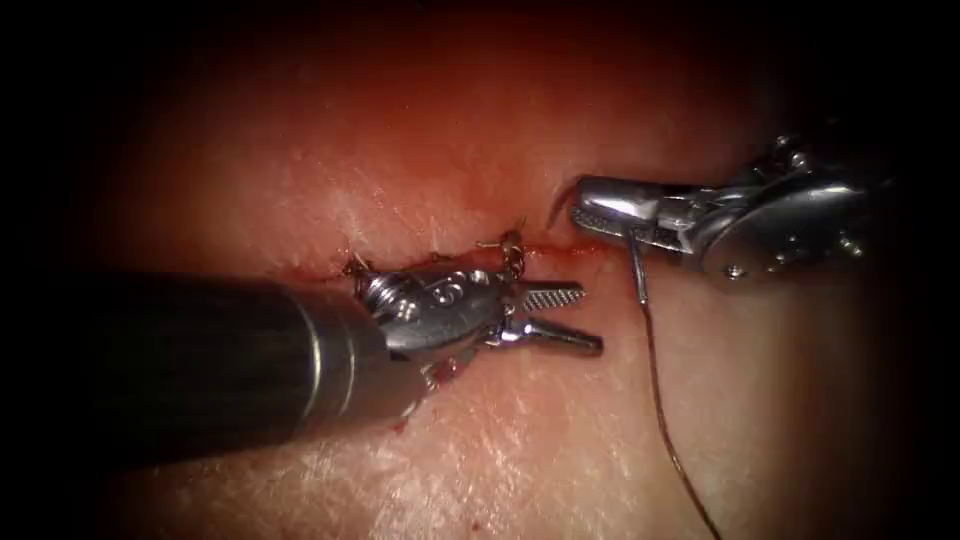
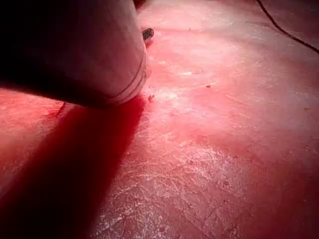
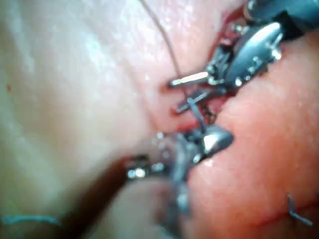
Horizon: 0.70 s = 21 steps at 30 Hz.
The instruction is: Wound Closure
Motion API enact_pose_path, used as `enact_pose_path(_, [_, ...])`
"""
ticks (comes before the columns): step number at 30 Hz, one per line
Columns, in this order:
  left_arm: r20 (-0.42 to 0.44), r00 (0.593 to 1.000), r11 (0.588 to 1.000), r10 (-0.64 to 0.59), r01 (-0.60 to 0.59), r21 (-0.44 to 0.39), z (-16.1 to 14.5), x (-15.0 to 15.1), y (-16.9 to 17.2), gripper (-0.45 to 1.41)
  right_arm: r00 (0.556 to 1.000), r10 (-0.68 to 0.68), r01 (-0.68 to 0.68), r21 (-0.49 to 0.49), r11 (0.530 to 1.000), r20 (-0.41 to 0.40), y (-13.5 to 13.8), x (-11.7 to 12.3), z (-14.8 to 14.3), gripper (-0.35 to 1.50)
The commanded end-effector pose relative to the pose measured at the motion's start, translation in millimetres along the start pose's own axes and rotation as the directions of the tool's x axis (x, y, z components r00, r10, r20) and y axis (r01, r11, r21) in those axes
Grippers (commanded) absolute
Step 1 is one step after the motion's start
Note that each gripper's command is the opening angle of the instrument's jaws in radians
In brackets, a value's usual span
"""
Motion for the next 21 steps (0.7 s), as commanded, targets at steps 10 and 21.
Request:
enact_pose_path(10, [0.000, 1.000, 1.000, 0.001, -0.001, -0.004, 0.8, -0.4, -0.3, 0.38, 0.998, 0.066, -0.066, 0.000, 0.998, -0.013, -2.2, 0.0, 0.9, -0.35])
enact_pose_path(21, [0.004, 1.000, 1.000, 0.001, -0.001, -0.007, 0.7, -0.4, -0.3, 0.34, 0.995, 0.100, -0.100, -0.001, 0.995, -0.028, -3.7, 1.3, 1.4, -0.35])
